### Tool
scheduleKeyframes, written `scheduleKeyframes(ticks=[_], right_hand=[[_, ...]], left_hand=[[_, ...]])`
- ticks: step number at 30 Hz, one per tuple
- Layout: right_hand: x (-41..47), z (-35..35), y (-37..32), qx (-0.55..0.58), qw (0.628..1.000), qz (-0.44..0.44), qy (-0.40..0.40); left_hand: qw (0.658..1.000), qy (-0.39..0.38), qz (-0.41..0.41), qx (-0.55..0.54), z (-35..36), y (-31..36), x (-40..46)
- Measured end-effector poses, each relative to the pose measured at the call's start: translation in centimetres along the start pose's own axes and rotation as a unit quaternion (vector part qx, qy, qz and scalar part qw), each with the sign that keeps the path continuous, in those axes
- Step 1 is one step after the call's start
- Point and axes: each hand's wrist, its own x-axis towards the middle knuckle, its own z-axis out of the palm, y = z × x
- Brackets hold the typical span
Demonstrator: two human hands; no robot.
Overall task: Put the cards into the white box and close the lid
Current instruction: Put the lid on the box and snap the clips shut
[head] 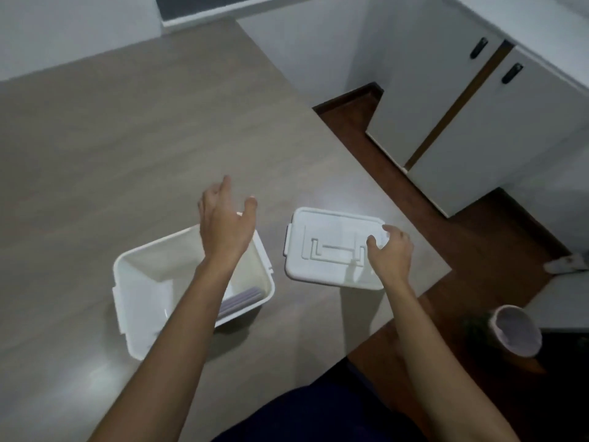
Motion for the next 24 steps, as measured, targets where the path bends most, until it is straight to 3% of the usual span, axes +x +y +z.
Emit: scheduleKeyframes(ticks=[5,12,19,24], right_hand=[[1.2,-1.0,2.7,-0.030,0.998,0.045,-0.012],[2.3,-1.1,5.5,-0.040,0.995,0.078,-0.042],[3.5,-1.6,6.5,0.010,0.993,0.089,-0.070],[4.1,-0.7,7.1,0.014,0.988,0.099,-0.115]], left_hand=[[0.992,-0.125,-0.009,-0.012,6.5,4.9,-0.7],[0.968,-0.227,-0.107,0.027,12.8,5.4,-1.4],[0.941,-0.254,-0.197,0.103,15.8,4.2,-1.9],[0.942,-0.240,-0.199,0.126,16.5,3.7,-2.3]])
